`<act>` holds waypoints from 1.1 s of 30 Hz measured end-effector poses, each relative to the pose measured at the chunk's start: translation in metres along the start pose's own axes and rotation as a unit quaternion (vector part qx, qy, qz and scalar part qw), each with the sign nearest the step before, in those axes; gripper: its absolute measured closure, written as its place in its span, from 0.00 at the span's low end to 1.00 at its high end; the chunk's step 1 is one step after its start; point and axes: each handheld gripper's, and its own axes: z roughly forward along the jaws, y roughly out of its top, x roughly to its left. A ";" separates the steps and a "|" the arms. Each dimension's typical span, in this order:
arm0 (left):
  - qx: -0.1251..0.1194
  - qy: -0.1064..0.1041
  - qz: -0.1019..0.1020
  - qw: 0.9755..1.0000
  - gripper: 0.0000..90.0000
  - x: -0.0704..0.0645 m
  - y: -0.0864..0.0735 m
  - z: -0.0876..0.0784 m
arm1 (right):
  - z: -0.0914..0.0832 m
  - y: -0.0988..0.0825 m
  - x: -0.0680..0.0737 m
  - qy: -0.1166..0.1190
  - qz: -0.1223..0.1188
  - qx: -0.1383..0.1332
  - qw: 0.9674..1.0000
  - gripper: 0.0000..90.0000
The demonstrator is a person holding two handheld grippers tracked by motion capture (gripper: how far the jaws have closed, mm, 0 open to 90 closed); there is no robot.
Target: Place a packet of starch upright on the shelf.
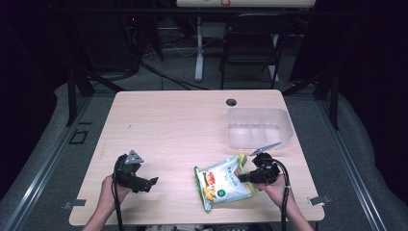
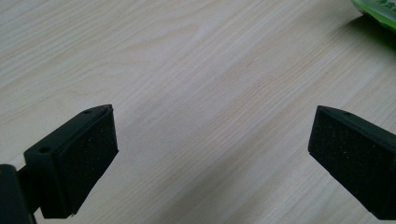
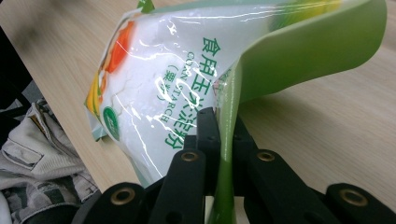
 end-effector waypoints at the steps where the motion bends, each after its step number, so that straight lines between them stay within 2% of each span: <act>1: 0.000 0.000 0.000 1.000 0.01 0.000 0.000 0.000 | -0.003 -0.001 -0.001 -0.003 0.000 -0.004 1.000 0.97; 4: 0.001 -0.003 0.002 1.000 0.02 0.000 0.001 0.000 | -0.014 -0.005 -0.009 -0.002 0.012 -0.018 1.000 0.97; 8: 0.002 -0.002 0.004 1.000 0.02 -0.002 0.001 0.001 | -0.023 -0.009 -0.014 -0.009 0.014 -0.022 1.000 0.97; 17: 0.001 0.001 0.001 1.000 0.02 0.000 0.000 0.000 | -0.042 -0.005 -0.013 -0.013 0.025 -0.048 0.998 0.96; 24: 0.000 -0.004 0.003 1.000 0.01 0.000 0.001 0.002 | -0.051 0.002 -0.011 -0.001 0.017 -0.048 0.999 0.95; 33: 0.002 -0.005 0.002 1.000 0.01 0.001 0.000 0.002 | -0.063 0.012 -0.009 0.000 0.011 -0.044 0.999 0.97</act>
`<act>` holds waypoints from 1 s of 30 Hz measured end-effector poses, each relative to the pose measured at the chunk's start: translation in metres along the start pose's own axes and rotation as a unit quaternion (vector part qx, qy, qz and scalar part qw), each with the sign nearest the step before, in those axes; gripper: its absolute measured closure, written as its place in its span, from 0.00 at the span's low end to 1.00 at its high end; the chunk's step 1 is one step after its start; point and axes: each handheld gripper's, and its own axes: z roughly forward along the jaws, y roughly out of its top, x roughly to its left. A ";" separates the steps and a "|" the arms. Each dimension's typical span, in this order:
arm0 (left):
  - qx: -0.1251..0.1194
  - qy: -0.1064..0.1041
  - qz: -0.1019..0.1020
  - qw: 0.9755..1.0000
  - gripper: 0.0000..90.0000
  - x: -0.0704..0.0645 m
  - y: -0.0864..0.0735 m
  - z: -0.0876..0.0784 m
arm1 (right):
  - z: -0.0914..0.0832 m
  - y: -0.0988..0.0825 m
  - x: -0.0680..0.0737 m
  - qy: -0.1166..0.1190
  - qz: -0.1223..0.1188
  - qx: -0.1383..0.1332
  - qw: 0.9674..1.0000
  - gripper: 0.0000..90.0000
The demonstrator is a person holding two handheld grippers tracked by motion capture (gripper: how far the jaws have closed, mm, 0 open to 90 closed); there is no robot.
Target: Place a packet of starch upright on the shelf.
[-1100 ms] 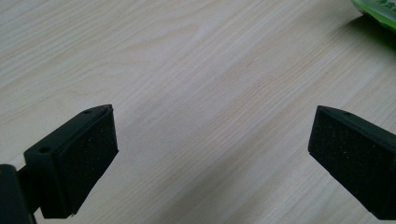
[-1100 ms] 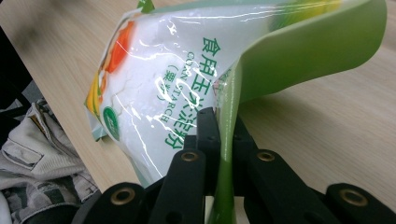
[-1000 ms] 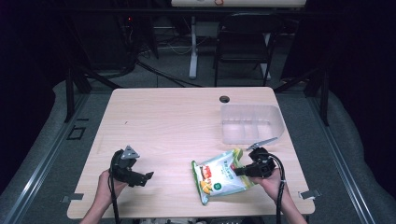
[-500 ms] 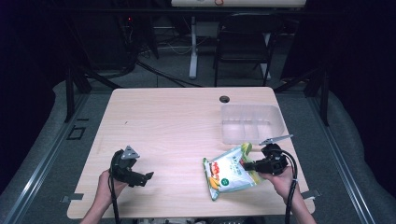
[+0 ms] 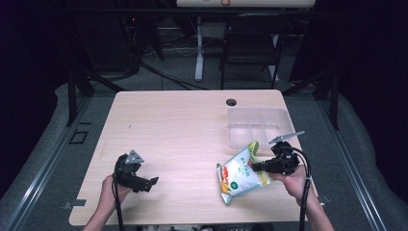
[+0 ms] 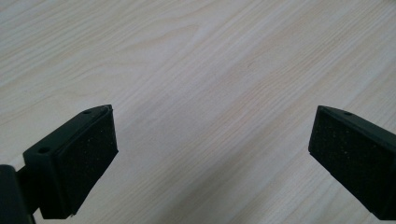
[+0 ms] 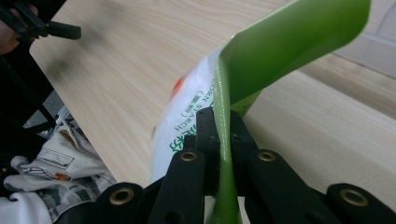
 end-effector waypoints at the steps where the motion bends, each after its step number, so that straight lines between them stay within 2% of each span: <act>1: 0.001 -0.001 0.001 1.000 0.01 0.000 0.000 0.000 | -0.002 0.001 0.000 -0.001 0.000 -0.004 1.000 0.97; 9: 0.001 0.000 0.001 1.000 0.01 -0.001 0.000 0.002 | -0.017 0.010 0.003 -0.004 -0.003 -0.015 1.000 0.98; 20: 0.003 0.004 0.001 1.000 0.01 0.000 0.000 0.001 | -0.032 0.021 0.012 -0.033 -0.019 -0.010 0.999 0.99; 24: 0.002 0.002 0.002 1.000 0.01 -0.001 0.000 0.001 | -0.040 0.025 0.010 -0.049 -0.018 -0.010 0.999 0.99; 30: 0.003 0.002 0.002 1.000 0.01 -0.001 0.000 0.002 | -0.055 0.030 0.008 -0.062 -0.019 -0.012 0.998 0.99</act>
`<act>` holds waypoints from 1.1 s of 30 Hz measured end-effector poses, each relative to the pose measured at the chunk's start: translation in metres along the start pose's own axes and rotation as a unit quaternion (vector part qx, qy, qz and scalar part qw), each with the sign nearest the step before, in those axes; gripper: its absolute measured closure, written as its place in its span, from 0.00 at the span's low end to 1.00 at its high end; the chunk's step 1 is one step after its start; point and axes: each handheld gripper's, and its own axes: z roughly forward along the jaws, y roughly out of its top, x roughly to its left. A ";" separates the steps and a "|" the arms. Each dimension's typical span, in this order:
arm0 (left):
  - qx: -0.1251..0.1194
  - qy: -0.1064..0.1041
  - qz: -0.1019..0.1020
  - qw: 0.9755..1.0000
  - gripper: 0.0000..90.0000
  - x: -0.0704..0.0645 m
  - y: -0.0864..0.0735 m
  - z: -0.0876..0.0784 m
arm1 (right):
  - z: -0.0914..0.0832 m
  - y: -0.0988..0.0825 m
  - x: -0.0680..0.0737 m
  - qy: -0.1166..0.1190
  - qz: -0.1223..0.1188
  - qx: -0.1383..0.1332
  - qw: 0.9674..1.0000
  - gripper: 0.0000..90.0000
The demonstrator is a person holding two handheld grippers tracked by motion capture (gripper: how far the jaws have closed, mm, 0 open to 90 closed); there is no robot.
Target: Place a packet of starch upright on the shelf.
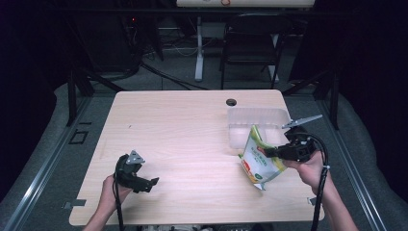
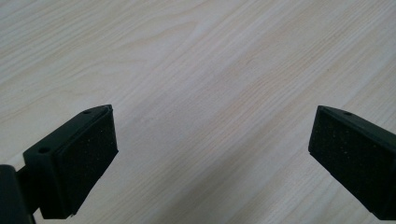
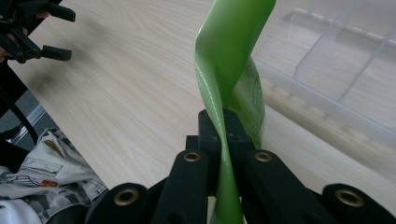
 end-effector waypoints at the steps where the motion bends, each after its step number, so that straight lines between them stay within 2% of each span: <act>1: 0.000 0.000 0.000 1.000 0.01 0.000 0.000 0.000 | -0.006 0.003 -0.001 -0.005 0.000 -0.005 1.000 0.99; 16: -0.004 0.003 0.003 1.000 0.01 -0.001 0.001 0.000 | -0.048 0.028 -0.016 -0.054 0.004 -0.037 0.998 0.99; 28: -0.004 0.002 0.003 1.000 0.01 -0.001 0.001 0.000 | -0.055 0.044 -0.033 -0.078 0.028 -0.063 0.995 0.99; 33: -0.005 0.004 0.003 1.000 0.01 -0.001 0.001 0.000 | -0.056 0.049 -0.037 -0.089 0.027 -0.064 0.994 0.99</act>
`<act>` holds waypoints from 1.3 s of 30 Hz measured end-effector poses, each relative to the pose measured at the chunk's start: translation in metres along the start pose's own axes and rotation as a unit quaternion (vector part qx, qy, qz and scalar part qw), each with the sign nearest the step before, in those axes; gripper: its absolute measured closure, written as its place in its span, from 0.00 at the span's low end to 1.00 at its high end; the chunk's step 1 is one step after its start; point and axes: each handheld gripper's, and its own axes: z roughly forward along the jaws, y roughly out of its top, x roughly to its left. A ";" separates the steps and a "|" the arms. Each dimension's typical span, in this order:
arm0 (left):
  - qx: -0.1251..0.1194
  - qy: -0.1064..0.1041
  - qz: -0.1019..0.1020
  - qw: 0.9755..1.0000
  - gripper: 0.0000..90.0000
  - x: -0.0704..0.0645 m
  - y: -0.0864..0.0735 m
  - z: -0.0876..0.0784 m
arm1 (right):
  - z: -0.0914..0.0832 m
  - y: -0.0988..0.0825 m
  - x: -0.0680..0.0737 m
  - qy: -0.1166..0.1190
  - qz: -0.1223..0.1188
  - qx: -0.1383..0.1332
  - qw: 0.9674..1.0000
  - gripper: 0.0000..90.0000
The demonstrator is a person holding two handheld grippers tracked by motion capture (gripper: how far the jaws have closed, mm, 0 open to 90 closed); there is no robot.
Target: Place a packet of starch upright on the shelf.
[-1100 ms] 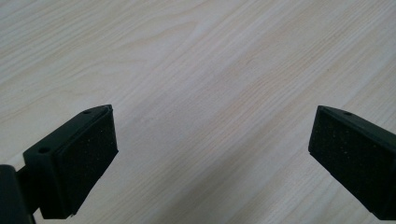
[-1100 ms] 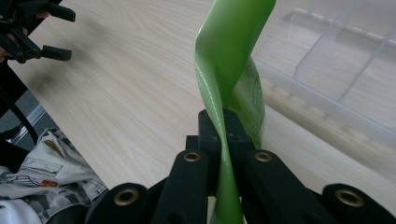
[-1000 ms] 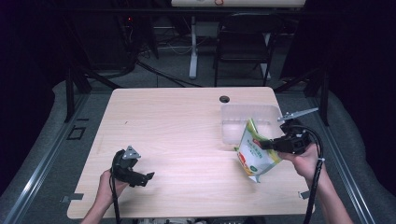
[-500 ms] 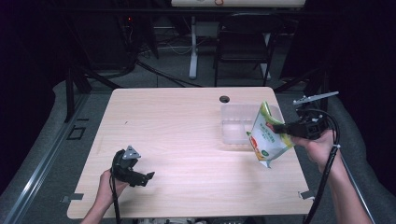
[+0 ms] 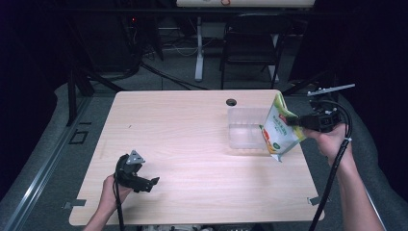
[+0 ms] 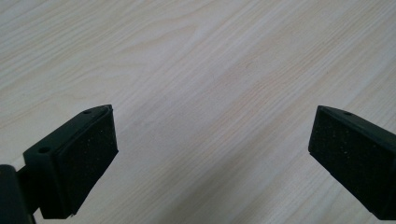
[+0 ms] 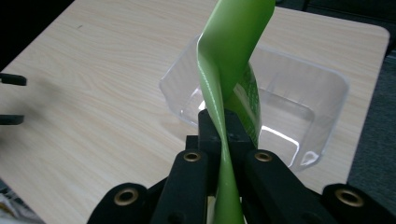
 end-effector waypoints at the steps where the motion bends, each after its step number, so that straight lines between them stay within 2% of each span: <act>1: -0.001 0.000 0.000 1.000 0.01 0.000 0.000 0.000 | 0.001 0.003 -0.001 -0.004 0.001 -0.001 1.000 0.99; 12: 0.001 -0.004 0.001 1.000 0.01 0.000 0.000 0.000 | -0.002 0.018 -0.013 -0.030 0.007 -0.007 1.000 0.99; 24: 0.000 -0.003 0.001 1.000 0.01 -0.001 0.000 0.000 | -0.001 0.029 -0.027 -0.051 0.030 -0.018 0.998 0.99; 32: 0.000 -0.006 0.001 1.000 0.01 0.000 0.000 0.000 | 0.009 0.032 -0.036 -0.058 0.048 -0.031 0.997 0.99; 33: 0.000 -0.007 0.002 1.000 0.01 0.000 0.000 0.000 | 0.012 0.033 -0.038 -0.063 0.057 -0.034 0.996 0.99; 39: 0.000 -0.007 0.003 1.000 0.01 0.000 0.000 0.000 | 0.023 0.034 -0.043 -0.067 0.072 -0.034 0.995 0.99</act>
